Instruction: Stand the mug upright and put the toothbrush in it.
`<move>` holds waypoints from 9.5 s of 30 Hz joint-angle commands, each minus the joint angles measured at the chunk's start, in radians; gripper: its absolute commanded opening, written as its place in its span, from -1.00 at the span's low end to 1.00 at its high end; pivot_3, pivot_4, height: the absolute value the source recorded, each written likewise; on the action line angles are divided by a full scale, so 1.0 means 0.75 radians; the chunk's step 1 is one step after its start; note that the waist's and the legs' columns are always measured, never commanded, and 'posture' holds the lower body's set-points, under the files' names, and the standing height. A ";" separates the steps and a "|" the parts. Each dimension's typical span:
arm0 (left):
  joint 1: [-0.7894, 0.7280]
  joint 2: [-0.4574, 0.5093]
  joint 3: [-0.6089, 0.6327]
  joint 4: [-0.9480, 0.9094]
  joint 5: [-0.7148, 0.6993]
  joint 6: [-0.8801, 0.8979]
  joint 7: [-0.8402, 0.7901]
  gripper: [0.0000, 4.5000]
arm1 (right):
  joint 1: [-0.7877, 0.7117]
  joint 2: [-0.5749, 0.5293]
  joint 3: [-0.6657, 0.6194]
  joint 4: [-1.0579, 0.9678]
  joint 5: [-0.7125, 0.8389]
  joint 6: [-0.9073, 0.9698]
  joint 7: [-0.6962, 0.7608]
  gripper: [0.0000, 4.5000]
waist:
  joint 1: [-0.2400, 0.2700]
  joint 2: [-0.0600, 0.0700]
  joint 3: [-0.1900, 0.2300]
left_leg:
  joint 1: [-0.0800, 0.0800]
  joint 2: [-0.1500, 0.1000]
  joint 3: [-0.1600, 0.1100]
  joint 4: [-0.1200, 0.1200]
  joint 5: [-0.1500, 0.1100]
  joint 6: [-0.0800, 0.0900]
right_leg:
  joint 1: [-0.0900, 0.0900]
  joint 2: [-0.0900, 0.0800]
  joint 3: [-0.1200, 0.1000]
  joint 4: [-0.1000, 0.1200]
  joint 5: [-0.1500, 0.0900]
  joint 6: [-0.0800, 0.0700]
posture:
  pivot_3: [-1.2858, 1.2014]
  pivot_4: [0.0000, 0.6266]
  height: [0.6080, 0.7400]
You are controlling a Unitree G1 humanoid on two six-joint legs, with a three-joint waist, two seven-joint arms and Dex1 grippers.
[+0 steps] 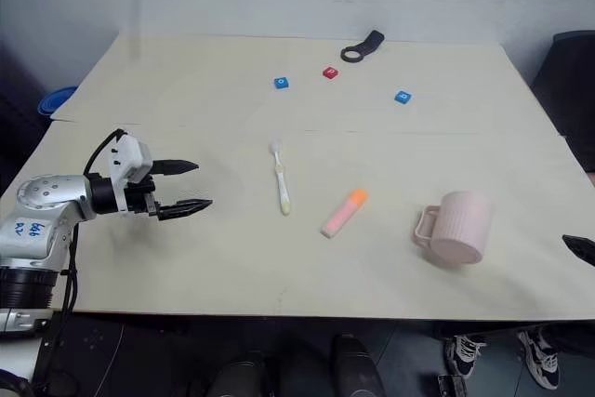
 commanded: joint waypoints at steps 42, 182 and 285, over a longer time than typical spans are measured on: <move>-0.349 0.029 -0.288 -0.119 -0.008 0.010 -0.524 1.00 | -0.403 0.508 0.918 -1.316 1.299 0.781 -2.131 1.00 | -0.003 -0.003 -0.003 | -0.012 0.000 -0.009 -0.001 0.007 -0.011 | -0.010 -0.001 0.001 0.003 -0.005 -0.009 | 0.03 -0.52 1.00; -0.524 -0.314 -0.259 -0.043 -0.003 -0.009 -0.242 1.00 | -0.664 0.814 0.680 -1.103 0.010 0.946 -1.281 -0.98 | 0.000 0.016 -0.003 | -0.031 -0.023 -0.007 0.002 0.019 0.013 | -0.022 -0.011 -0.001 0.001 0.010 0.015 | 0.03 -0.52 1.00; -1.031 -0.959 0.260 0.680 0.190 1.425 1.496 1.00 | -0.528 0.275 0.495 -1.540 0.964 0.542 -1.065 0.97 | 0.044 0.000 0.000 | -0.026 -0.021 -0.011 0.000 0.019 0.005 | -0.017 -0.024 -0.038 0.002 0.009 0.010 | 0.03 -0.52 1.00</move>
